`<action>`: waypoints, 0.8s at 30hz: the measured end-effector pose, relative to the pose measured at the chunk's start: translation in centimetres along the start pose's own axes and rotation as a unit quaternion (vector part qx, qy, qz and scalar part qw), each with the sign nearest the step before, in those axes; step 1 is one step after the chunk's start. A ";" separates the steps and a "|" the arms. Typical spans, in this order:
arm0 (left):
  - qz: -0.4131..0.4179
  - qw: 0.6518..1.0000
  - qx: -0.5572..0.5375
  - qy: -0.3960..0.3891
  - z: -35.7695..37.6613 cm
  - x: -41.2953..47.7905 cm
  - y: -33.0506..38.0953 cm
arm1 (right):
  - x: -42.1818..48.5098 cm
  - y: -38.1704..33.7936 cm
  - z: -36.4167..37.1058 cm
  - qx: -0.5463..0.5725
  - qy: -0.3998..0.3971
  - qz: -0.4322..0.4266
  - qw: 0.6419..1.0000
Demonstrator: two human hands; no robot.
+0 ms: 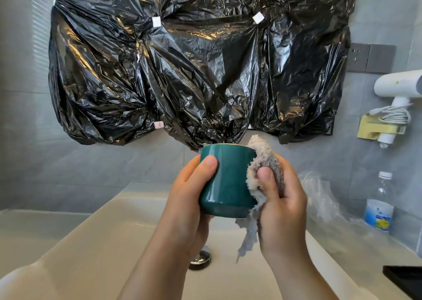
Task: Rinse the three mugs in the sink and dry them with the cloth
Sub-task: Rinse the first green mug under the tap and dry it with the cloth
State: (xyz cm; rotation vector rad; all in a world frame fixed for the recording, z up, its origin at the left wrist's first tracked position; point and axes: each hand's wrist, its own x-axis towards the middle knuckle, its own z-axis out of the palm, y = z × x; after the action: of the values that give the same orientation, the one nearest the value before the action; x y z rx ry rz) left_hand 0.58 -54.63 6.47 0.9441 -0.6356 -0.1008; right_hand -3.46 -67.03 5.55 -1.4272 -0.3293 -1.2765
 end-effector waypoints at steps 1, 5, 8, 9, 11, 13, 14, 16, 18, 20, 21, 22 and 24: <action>0.003 1.000 -0.004 -0.014 0.1 0.0 -0.1 | -0.2 0.0 0.2 0.005 -0.012 0.005 1.000; 0.053 0.989 0.131 0.031 0.1 0.2 -0.4 | -0.5 -0.3 0.2 -0.019 -0.010 -0.010 1.000; 0.084 0.969 0.220 0.077 0.4 0.3 -0.6 | -0.1 -0.4 -0.4 -0.061 0.008 -0.029 0.998; 0.082 0.972 0.211 0.067 0.6 0.2 -0.7 | -0.1 -0.5 -0.5 -0.070 0.009 -0.039 0.997; 0.067 0.978 0.195 0.038 0.7 0.1 -0.8 | -0.1 -0.6 -0.5 -0.092 0.006 -0.071 0.993; 0.053 0.984 0.173 0.008 0.1 0.3 -0.8 | -0.1 -0.6 -0.3 -0.111 0.005 -0.112 0.987; 0.043 0.988 0.150 -0.001 -0.3 0.3 -0.6 | -0.1 -0.6 -0.2 -0.120 0.008 -0.131 0.984; 0.021 0.995 0.100 -0.009 -0.8 0.4 -0.4 | -0.2 -0.6 -0.1 -0.132 0.013 -0.151 0.980; 0.007 0.997 0.074 -0.010 -0.8 0.4 -0.4 | -0.2 -0.5 0.1 -0.134 -0.001 -0.157 0.978; -0.003 0.999 0.049 0.023 -0.3 0.4 -0.5 | -0.4 -0.5 0.4 -0.151 -0.044 -0.158 0.975; -0.003 0.998 0.036 0.047 -0.2 0.5 -0.6 | -0.6 -0.5 0.6 -0.166 -0.070 -0.159 0.971; 0.002 0.997 0.019 0.069 -0.2 0.6 -0.7 | -0.7 -0.5 0.8 -0.183 -0.090 -0.166 0.965; 0.024 0.995 -0.008 0.096 -0.3 0.6 -0.5 | -1.0 -0.5 1.1 -0.208 -0.108 -0.197 0.952</action>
State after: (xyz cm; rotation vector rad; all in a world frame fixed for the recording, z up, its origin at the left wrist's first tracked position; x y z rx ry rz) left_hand 1.35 -54.93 6.25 0.9106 -0.4784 0.0287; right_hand -3.72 -65.53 5.22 -1.9367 -0.5362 -1.5776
